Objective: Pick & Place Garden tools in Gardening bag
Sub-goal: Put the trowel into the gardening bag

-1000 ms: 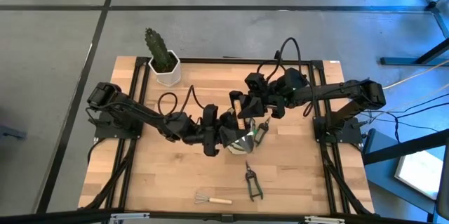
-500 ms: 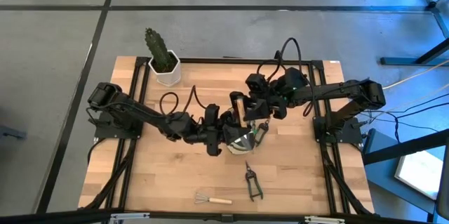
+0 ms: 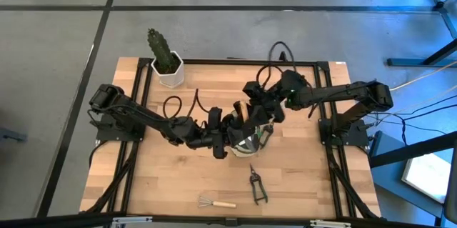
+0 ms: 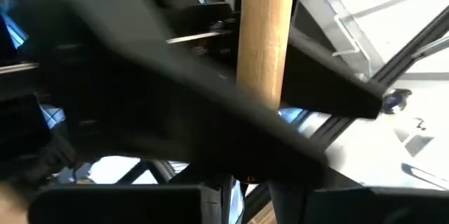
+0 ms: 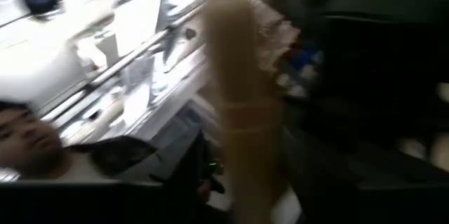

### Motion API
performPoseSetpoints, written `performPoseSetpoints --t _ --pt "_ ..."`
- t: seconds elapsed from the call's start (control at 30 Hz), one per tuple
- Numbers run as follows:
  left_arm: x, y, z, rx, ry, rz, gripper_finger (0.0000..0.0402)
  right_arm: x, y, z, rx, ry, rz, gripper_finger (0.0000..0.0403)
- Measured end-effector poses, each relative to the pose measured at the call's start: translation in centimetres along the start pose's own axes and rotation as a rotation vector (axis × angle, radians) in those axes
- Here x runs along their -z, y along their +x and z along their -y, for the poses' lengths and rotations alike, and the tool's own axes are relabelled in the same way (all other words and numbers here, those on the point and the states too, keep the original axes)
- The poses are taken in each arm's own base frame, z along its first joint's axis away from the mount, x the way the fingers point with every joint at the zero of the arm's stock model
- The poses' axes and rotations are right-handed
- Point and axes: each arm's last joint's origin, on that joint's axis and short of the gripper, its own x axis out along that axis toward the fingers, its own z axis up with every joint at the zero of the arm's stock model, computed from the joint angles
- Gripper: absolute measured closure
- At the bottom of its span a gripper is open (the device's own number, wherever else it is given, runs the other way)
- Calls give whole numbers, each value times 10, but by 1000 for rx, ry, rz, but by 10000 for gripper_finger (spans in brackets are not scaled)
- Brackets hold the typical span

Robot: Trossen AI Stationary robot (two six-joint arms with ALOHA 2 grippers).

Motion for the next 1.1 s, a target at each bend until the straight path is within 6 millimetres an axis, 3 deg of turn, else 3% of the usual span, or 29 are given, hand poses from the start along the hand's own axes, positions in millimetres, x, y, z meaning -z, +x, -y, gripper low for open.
performPoseSetpoints --t 0.23,0.37,0.67,0.93,1.1 --pt "7 -8 7 -128 67 96 346 3 -14 -15 245 -160 51 339" --pt "6 -7 6 -124 78 93 346 3 -20 -24 322 -210 95 340" --pt "0 -2 1 -43 52 44 342 5 -19 -25 298 -219 58 340" --pt "0 0 5 106 -76 -73 181 6 -19 -27 236 -218 -3 340" --pt "-1 -1 9 169 -74 -90 139 6 -19 -29 209 -193 -7 340"
